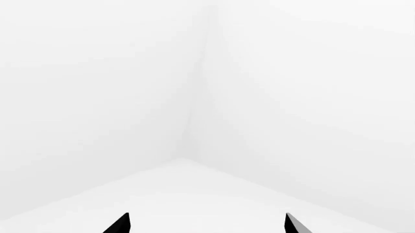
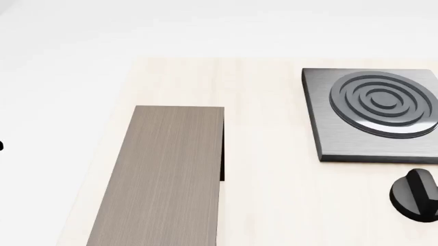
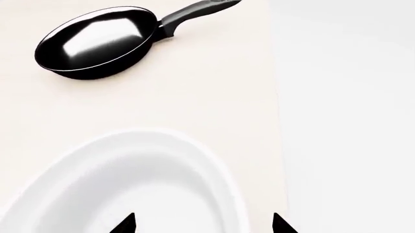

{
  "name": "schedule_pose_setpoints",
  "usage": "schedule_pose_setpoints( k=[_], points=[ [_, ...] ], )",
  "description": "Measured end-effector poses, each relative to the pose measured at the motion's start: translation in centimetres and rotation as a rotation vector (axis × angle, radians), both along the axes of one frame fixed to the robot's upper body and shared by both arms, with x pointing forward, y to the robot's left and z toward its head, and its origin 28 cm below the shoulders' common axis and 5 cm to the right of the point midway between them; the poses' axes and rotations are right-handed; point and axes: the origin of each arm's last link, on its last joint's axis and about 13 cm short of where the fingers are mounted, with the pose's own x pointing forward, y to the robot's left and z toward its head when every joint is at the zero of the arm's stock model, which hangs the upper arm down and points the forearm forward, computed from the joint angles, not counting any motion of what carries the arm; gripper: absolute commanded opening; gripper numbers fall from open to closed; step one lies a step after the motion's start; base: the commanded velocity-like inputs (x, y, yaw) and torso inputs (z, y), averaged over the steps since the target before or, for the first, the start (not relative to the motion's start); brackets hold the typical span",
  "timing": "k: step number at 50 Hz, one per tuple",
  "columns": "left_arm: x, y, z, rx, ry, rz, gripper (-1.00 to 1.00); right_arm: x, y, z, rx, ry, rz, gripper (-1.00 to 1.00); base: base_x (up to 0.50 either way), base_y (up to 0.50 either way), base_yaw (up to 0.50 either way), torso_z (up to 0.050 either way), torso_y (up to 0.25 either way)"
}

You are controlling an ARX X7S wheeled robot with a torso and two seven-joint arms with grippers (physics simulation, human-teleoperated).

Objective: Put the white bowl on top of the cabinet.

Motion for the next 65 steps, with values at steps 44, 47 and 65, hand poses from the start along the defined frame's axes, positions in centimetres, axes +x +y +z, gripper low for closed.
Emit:
schedule_pose_setpoints(
  k=[44, 47, 65],
  points=[
    [-0.1, -0.1, 0.1, 0.003, 0.002, 0.000, 1.00, 0.6, -1.1, -1.0, 0.022, 0.058, -0.030, -1.00, 0.00, 0.00, 0.00, 0.000, 0.000],
    [-0.1, -0.1, 0.1, 0.003, 0.002, 0.001, 1.00, 0.5, -1.1, -1.0, 0.015, 0.064, -0.030, -1.00, 0.00, 0.00, 0.00, 0.000, 0.000],
    [-0.1, -0.1, 0.1, 0.002, 0.000, 0.001, 1.00, 1.0, 0.3, 0.8, -0.098, 0.010, 0.025, -1.00, 0.00, 0.00, 0.00, 0.000, 0.000]
  ],
)
